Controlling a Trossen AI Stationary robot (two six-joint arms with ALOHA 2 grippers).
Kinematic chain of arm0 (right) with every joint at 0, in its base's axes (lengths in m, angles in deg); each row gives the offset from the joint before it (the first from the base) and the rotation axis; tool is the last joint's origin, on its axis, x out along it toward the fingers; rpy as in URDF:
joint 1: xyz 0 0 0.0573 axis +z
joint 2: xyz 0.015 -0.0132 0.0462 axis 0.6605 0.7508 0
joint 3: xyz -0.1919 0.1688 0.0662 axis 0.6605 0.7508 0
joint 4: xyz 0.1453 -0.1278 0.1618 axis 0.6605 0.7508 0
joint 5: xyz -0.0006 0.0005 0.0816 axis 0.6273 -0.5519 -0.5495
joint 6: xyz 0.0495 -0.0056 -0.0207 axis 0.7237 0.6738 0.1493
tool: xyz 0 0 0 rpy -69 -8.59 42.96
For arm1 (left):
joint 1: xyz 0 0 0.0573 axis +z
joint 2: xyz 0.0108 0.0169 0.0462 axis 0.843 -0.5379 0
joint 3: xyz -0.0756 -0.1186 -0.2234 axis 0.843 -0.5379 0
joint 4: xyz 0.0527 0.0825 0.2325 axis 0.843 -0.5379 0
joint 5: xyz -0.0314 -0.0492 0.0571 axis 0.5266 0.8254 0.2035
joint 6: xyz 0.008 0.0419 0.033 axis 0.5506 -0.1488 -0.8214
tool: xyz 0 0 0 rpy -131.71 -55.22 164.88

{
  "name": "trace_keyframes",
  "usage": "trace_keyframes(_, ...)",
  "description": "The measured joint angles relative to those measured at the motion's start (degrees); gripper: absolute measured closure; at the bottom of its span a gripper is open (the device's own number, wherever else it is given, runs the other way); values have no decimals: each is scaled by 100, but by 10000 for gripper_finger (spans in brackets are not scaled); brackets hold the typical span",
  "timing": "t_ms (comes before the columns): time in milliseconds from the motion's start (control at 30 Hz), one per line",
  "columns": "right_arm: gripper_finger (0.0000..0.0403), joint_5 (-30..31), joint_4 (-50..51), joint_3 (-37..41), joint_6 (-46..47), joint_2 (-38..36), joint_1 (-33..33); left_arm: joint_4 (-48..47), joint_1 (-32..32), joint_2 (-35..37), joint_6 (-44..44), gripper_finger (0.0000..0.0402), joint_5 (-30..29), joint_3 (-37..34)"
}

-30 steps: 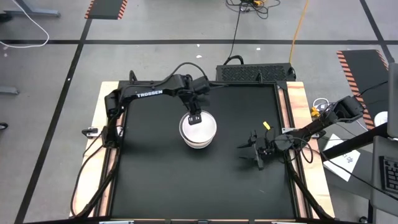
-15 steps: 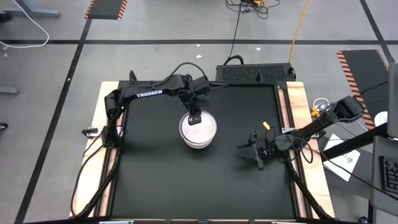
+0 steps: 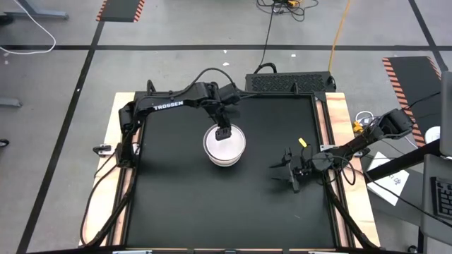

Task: Nest bowls inside each other
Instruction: Return to Home Position

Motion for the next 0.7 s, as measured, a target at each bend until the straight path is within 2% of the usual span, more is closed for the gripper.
trace_keyframes(200,200,0,0,-1,1,0,0,-285,2,2,-69,136,-2,396)
trace_keyframes(433,200,0,4,-1,3,0,0,-886,0,64,-172,111,-38,1060)
trace_keyframes(600,200,-1,73,-1,149,0,0,-930,2,649,-292,112,-44,1119)
trace_keyframes(700,200,-2,121,-1,248,0,0,-558,2,1265,-300,121,-44,839)
